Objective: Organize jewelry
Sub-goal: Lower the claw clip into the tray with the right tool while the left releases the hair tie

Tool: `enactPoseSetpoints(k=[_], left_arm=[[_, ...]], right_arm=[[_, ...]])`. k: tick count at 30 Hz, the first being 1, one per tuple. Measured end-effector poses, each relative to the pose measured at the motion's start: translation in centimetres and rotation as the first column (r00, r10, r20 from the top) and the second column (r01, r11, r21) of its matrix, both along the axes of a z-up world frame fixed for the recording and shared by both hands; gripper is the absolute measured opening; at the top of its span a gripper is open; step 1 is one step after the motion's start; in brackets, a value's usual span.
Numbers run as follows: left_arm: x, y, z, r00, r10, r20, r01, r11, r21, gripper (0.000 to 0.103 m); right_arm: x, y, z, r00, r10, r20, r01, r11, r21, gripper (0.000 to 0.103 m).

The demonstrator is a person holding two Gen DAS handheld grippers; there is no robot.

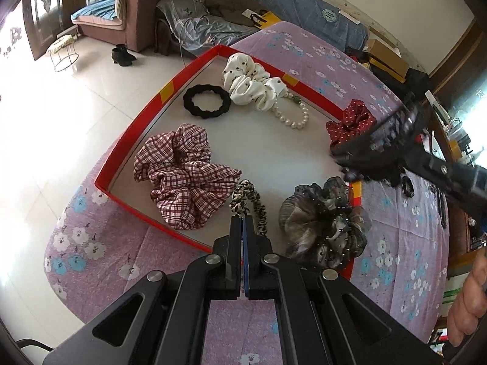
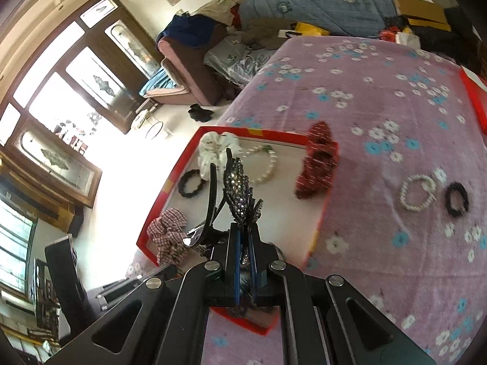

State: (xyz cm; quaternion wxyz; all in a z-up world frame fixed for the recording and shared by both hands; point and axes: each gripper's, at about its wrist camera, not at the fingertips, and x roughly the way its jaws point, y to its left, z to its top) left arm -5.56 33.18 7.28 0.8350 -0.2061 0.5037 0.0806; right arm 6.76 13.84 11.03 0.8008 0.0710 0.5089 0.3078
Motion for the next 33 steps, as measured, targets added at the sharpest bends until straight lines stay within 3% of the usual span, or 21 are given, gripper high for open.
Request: enactPoseSetpoints(k=[15, 33], left_arm=[[-0.2, 1.4, -1.7, 0.999, 0.036, -0.007, -0.036, 0.998, -0.055, 0.001], [0.4, 1.6, -2.6, 0.999, 0.036, -0.027, -0.037, 0.998, -0.051, 0.001]], right_arm=[[5.6, 8.6, -7.3, 0.972, 0.039, -0.233, -0.042, 0.999, -0.008, 0.006], [8.0, 12.9, -8.0, 0.965, 0.057, -0.254, -0.07, 0.997, -0.043, 0.007]])
